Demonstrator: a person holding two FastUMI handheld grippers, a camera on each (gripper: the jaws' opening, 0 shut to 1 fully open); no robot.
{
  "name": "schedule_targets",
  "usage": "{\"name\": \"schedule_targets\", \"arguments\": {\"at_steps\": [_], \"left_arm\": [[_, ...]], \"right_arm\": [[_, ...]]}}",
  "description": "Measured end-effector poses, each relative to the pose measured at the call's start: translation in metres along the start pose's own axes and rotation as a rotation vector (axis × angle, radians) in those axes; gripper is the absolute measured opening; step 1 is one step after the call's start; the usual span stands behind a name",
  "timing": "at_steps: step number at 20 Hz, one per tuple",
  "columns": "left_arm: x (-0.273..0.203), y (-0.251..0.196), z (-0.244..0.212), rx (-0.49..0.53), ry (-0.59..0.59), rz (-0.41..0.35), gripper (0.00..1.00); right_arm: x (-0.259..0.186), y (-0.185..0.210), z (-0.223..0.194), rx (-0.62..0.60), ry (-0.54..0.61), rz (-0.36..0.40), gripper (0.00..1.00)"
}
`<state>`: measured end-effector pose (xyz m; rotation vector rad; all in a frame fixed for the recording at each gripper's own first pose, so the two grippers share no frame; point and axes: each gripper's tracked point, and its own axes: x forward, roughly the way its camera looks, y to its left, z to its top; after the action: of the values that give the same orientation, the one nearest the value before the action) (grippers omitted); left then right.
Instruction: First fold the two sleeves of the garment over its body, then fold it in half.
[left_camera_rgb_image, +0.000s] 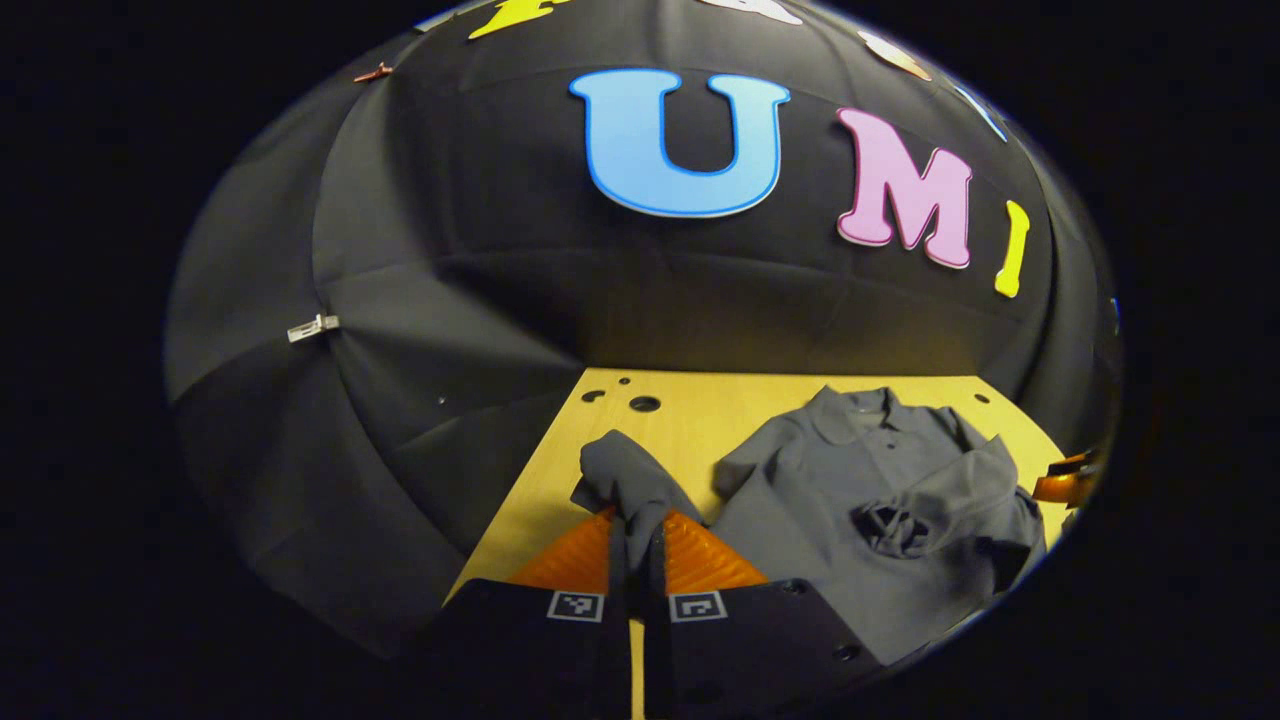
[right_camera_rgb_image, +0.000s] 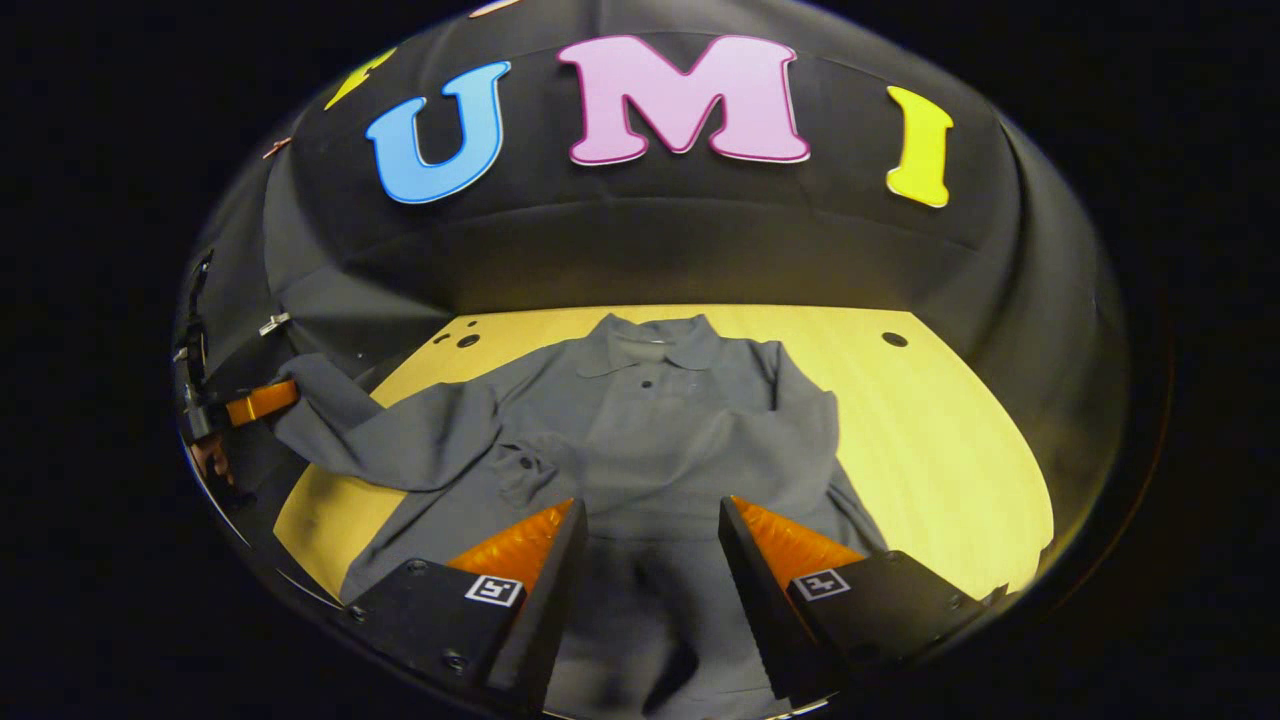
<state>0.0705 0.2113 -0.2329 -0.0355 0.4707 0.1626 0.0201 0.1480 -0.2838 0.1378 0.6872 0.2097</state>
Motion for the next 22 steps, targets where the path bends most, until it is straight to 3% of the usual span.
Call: {"name": "schedule_targets", "arguments": {"at_steps": [1,6,11,22], "left_arm": [[-0.003,-0.013,0.008,-0.007,-0.011,-0.015,0.06],[-0.008,-0.096,0.036,-0.018,-0.050,-0.121,0.10],[-0.004,-0.194,0.039,-0.005,-0.040,-0.242,0.10],[0.038,-0.335,-0.028,0.049,0.086,-0.284,0.10]], "right_arm": [[-0.003,-0.011,0.001,0.001,-0.003,-0.007,0.82],[-0.016,-0.066,-0.004,-0.004,-0.009,-0.051,0.82],[-0.027,-0.117,-0.011,0.009,-0.005,-0.084,0.82],[-0.021,-0.196,-0.028,0.034,0.039,-0.080,0.82]]}}
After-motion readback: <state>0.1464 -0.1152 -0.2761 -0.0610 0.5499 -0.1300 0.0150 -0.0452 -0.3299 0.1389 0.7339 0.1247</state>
